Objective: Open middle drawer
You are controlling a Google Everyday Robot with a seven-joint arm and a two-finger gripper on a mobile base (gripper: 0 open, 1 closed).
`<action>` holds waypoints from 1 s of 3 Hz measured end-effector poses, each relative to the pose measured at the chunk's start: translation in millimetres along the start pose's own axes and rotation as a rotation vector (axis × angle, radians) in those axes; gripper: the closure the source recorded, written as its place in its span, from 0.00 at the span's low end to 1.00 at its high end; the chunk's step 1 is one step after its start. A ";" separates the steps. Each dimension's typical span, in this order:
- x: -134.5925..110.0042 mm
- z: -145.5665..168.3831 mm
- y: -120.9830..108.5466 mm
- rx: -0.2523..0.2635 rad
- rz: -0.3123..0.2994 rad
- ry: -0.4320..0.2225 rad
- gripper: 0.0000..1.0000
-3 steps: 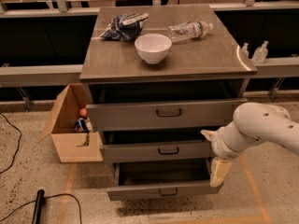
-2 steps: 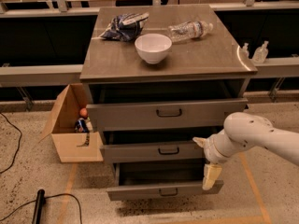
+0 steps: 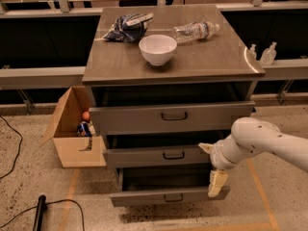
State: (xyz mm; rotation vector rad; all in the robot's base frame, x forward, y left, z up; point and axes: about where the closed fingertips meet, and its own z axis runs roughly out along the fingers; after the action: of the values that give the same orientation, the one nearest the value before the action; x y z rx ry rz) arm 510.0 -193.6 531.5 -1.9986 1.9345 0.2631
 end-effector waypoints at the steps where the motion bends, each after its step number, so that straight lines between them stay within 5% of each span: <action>1: 23.6 22.5 -15.9 0.039 0.005 0.009 0.00; 3: 49.1 48.4 -53.0 0.104 -0.005 0.042 0.00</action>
Offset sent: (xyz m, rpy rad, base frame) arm 0.0685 -0.0363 -0.0597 -0.0442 -0.1179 -0.0343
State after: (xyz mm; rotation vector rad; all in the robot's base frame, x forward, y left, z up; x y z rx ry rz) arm 570.3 -220.8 475.0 -1.9569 1.9264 0.1179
